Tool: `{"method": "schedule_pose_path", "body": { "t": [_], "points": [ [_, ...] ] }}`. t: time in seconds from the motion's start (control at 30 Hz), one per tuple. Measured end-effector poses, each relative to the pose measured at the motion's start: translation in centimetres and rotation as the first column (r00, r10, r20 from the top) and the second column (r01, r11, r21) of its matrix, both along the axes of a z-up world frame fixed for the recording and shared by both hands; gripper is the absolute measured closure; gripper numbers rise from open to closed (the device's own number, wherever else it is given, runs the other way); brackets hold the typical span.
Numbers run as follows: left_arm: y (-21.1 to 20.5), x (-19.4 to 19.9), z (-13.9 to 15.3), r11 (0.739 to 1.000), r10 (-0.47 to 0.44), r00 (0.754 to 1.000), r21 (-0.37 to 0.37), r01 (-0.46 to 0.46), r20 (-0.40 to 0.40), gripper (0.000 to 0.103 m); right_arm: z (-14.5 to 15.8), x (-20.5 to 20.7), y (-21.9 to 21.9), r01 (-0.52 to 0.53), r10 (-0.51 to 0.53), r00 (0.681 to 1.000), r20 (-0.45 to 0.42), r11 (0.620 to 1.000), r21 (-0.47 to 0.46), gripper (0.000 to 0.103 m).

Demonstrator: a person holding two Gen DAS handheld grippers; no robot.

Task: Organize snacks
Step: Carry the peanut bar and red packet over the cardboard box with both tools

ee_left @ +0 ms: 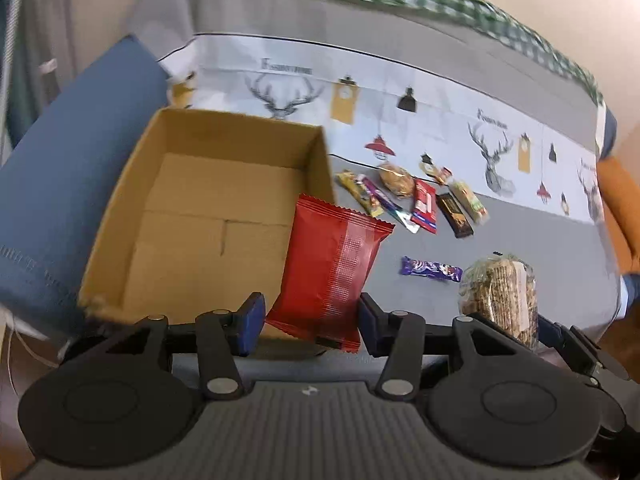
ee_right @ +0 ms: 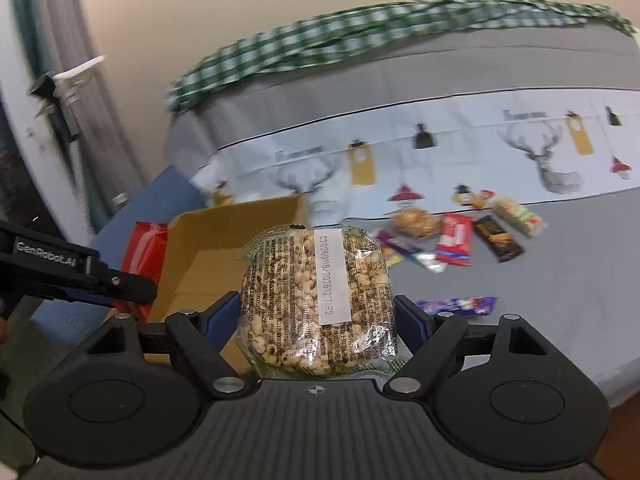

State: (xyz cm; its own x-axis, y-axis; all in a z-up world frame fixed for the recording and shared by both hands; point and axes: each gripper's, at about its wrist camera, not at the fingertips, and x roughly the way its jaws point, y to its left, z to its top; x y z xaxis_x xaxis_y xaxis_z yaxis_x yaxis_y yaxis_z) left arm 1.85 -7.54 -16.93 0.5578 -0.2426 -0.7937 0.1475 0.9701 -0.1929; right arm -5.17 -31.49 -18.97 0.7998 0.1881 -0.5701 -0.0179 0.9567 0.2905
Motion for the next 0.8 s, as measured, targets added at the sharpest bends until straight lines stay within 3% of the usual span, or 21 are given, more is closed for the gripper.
{"method": "schedule_pose_path", "body": {
  "t": [0.13, 0.27, 0.4, 0.8],
  "points": [
    [3.1, -2.4, 1.2, 0.998, 0.058, 0.997, -0.033, -0.056, 0.059, 0.049, 1.2, -0.7, 3.2, -0.067, 0.067, 0.998, -0.011, 0.998, -0.009, 0.021],
    [5.4, -4.2, 2.2, 0.993, 0.105, 0.990, -0.069, -0.099, 0.094, 0.049, 2.9, -2.1, 6.3, -0.121, 0.125, 0.990, 0.062, 0.991, -0.061, 0.021],
    [6.6, -5.7, 2.6, 0.988, 0.129, 0.984, -0.102, -0.117, 0.120, 0.049, 3.7, -3.2, 8.0, -0.173, 0.181, 0.981, 0.072, 0.979, -0.105, 0.021],
    [8.7, -5.7, 2.3, 0.981, 0.148, 0.981, -0.140, -0.131, 0.122, 0.049, 4.1, -3.4, 10.0, -0.183, 0.196, 0.979, 0.065, 0.969, -0.165, 0.021]
  ]
}}
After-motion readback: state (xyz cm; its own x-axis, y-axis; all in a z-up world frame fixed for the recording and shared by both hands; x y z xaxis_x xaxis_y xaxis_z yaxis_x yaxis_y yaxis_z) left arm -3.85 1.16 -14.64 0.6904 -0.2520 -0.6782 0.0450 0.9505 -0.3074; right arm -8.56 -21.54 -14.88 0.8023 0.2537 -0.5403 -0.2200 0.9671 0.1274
